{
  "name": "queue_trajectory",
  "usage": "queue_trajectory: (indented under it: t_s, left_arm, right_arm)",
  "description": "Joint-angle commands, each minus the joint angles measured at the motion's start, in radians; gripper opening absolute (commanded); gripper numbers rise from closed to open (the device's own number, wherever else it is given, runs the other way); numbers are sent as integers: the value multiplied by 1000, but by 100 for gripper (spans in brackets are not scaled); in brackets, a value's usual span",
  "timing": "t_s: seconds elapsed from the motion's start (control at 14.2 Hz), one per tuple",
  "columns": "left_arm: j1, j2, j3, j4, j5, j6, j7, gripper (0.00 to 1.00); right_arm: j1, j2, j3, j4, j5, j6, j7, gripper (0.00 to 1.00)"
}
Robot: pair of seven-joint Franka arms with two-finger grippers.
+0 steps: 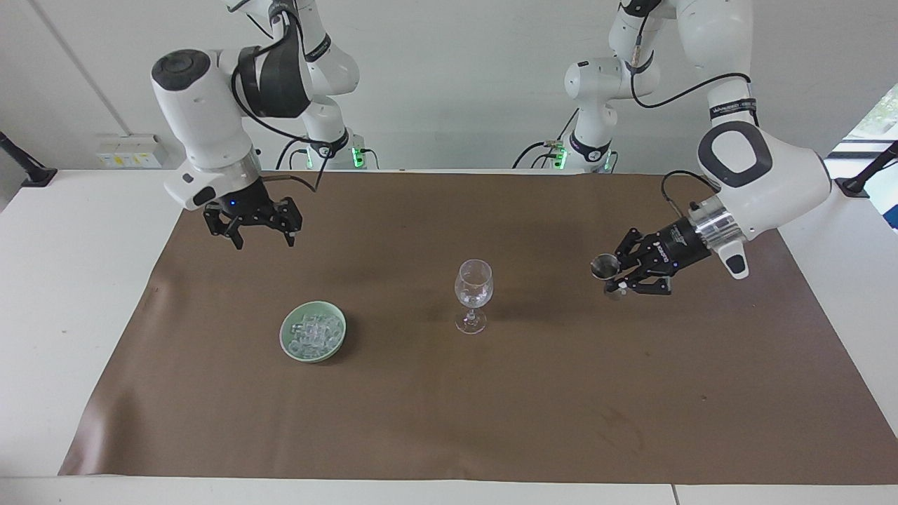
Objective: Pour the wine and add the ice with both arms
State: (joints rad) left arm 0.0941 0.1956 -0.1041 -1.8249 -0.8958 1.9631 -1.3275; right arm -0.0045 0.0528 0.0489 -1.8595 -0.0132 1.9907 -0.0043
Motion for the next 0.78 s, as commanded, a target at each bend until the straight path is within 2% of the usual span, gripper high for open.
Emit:
queue_trajectory:
  t_s: [0.0,0.28,0.49,0.63,0.71]
  left_arm:
    - [74,-30,-8,-77,-73,-16,50,0]
    - [150,-31,-5,-194,-224,-9,252,0]
    - [183,-25,-3,-201,-238,-1,264,0]
    - [213,-24,-2,-244,-311,10,290,0]
    - [232,-13,-3,-258,-348,10,321,0]
  right_arm:
    - [17,85,-3,-15,12,133,35,100]
    - [44,179,-1,-17,12,264,69,100]
    - [63,240,-3,-4,10,339,109,100]
    - [69,266,-3,-1,10,371,121,100]
    - [69,271,-3,-1,9,376,121,94]
